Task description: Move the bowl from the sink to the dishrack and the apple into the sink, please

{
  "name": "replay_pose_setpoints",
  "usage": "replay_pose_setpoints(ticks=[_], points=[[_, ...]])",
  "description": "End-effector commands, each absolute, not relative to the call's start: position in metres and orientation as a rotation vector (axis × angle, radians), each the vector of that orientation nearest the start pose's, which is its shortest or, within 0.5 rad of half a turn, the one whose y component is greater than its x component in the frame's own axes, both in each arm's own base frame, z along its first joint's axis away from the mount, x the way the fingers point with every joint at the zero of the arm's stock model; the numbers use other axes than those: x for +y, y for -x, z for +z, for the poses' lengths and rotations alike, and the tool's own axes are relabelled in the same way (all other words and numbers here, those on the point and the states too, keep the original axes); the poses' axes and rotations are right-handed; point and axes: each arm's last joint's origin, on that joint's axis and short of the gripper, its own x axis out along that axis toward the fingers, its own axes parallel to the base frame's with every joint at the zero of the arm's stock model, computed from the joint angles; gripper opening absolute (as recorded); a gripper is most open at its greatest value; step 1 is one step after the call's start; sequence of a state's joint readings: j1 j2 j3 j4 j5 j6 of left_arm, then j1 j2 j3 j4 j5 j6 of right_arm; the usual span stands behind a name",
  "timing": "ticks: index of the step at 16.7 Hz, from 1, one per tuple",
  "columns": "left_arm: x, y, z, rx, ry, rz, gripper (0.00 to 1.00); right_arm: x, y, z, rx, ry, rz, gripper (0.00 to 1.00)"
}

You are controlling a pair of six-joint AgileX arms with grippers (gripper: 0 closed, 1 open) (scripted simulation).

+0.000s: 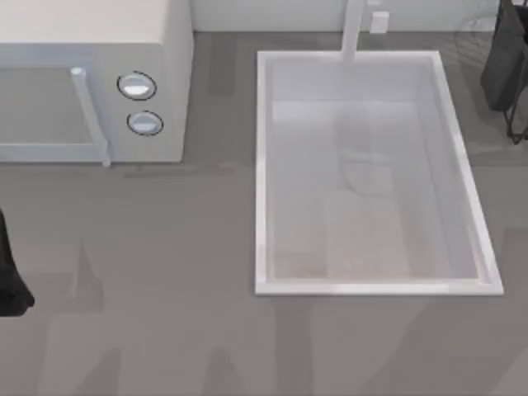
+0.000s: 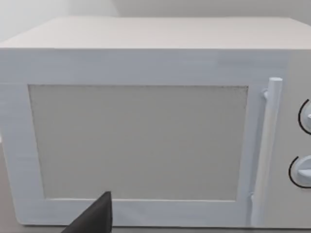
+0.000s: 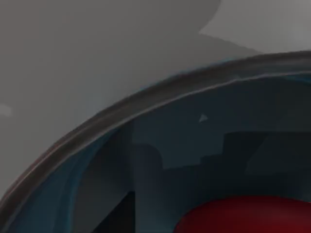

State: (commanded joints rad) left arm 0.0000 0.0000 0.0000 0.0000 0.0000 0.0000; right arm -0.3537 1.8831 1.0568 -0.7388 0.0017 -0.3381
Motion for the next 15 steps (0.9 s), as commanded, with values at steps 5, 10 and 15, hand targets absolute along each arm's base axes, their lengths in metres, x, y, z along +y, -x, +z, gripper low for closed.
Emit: replay_pose_setpoints(ticks=[5, 10, 15], points=[[-0.001, -0.106, 0.160, 0.000, 0.000, 0.000, 1.00, -0.107, -0.295, 0.094, 1.571, -0.008, -0.008, 1.00], [-0.001, -0.106, 0.160, 0.000, 0.000, 0.000, 1.00, -0.107, -0.295, 0.094, 1.571, -0.008, -0.008, 0.77], [-0.001, -0.106, 0.160, 0.000, 0.000, 0.000, 1.00, -0.107, -0.295, 0.094, 1.571, -0.008, -0.008, 0.40]])
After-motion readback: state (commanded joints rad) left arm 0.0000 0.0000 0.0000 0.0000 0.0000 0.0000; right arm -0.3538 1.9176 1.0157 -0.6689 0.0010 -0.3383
